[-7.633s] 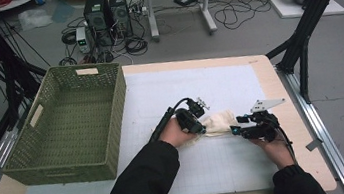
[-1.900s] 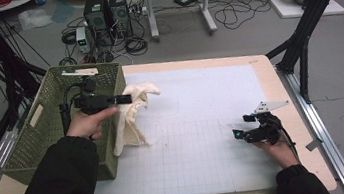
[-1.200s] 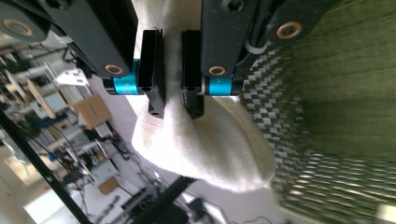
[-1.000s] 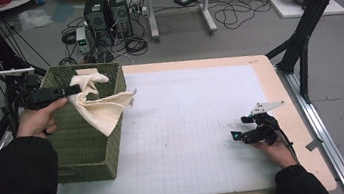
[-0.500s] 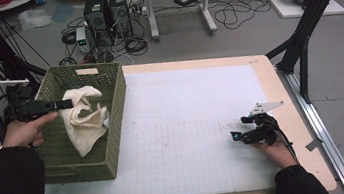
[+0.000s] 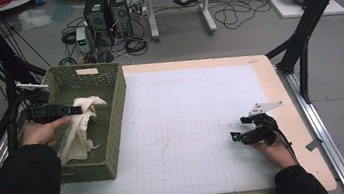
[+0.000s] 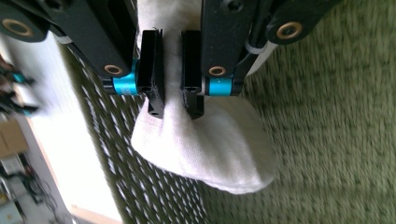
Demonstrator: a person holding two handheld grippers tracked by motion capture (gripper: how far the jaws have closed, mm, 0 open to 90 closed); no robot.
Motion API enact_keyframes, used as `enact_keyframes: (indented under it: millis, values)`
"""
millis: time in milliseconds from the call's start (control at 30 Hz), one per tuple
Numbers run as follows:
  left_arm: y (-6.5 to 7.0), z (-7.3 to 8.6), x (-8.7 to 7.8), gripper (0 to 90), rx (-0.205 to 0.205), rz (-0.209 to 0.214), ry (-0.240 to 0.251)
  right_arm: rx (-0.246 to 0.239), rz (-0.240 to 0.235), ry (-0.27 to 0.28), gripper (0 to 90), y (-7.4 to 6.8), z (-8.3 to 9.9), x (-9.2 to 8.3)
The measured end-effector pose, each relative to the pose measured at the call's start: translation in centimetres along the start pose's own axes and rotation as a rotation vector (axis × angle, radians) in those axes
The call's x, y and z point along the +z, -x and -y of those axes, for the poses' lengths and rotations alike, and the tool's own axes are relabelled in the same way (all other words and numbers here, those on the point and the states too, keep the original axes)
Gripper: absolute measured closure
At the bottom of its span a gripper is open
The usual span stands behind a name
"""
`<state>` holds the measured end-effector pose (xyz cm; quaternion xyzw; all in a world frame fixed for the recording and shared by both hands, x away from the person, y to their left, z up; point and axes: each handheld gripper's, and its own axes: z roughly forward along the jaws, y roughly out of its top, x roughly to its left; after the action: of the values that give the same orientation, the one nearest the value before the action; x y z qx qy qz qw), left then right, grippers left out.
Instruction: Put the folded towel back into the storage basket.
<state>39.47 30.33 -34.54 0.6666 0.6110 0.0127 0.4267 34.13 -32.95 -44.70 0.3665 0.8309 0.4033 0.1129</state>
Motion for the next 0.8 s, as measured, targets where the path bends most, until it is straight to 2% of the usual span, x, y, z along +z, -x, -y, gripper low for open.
enact_keyframes:
  millis: [133,300,567,667,733,800]
  values:
    - [0.0,0.2,1.3,81.8,0.003,-0.067,0.054,0.001,-0.002,0.000,17.0,0.0,0.0,0.0]
    - [0.0,0.5,2.6,81.7,0.014,-0.129,0.055,0.000,-0.002,-0.007,17.1,0.0,0.0,0.0]
    - [-0.5,1.1,3.6,81.6,0.030,-0.244,-0.077,-0.001,0.001,-0.008,17.2,-0.1,0.0,0.1]
    - [-0.5,1.2,3.8,81.6,0.029,-0.251,-0.105,-0.007,0.001,-0.006,17.2,0.0,0.0,0.1]
    - [-0.5,1.3,4.1,81.5,0.039,-0.272,-0.132,-0.007,0.002,-0.006,17.2,-0.1,0.0,0.1]
    - [-0.6,1.4,4.2,81.5,0.038,-0.271,-0.145,-0.005,-0.001,-0.008,17.2,-0.1,0.0,0.1]
